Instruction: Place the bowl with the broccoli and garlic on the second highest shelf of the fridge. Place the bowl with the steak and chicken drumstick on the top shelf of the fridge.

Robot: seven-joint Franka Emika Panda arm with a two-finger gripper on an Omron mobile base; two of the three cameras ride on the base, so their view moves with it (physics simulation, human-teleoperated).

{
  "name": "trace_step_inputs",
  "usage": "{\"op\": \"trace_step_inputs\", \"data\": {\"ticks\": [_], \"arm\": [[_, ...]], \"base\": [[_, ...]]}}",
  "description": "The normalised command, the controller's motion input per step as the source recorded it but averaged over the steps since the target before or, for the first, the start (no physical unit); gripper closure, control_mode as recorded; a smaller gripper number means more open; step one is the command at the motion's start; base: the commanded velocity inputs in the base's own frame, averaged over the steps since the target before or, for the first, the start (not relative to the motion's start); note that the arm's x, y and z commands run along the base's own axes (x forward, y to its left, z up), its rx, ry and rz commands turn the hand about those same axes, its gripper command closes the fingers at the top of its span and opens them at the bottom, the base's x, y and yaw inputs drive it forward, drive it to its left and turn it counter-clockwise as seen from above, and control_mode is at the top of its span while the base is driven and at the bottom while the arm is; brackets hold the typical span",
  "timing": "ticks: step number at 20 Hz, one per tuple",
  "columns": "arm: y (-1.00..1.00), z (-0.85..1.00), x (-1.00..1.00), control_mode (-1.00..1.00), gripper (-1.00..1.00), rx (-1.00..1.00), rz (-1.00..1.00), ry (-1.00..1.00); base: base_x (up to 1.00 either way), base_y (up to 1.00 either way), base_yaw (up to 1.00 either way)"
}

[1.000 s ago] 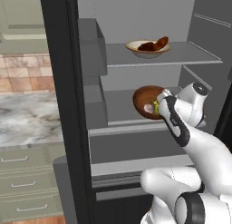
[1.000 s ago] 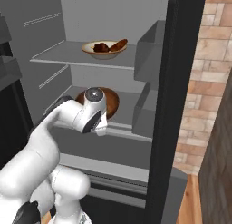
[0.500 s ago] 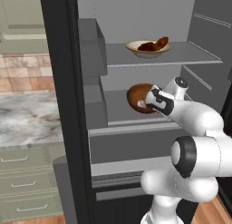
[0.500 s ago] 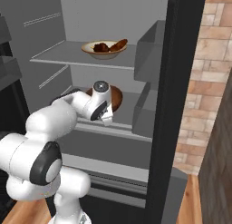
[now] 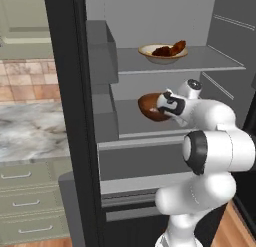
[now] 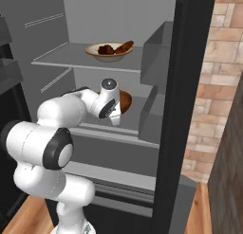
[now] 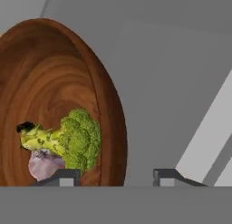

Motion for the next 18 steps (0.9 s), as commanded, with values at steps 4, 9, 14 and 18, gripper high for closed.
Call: {"op": "trace_step_inputs", "data": {"ticks": [4,9,14,18], "arm": [[0.03,0.96,-1.00,-1.00,-1.00,0.00,-0.08,-0.02],[0.28,0.92,-1.00,-1.00,-1.00,-0.05,-0.01,-0.11],[0.37,0.13,-1.00,-1.00,-1.00,-0.13,0.00,-0.24],[0.25,0.07,-1.00,-1.00,-1.00,-0.10,0.00,-0.21]], "base": [[0.00,0.00,0.00],[0.00,0.00,0.00],[0.00,0.00,0.00],[0.00,0.00,0.00]]}}
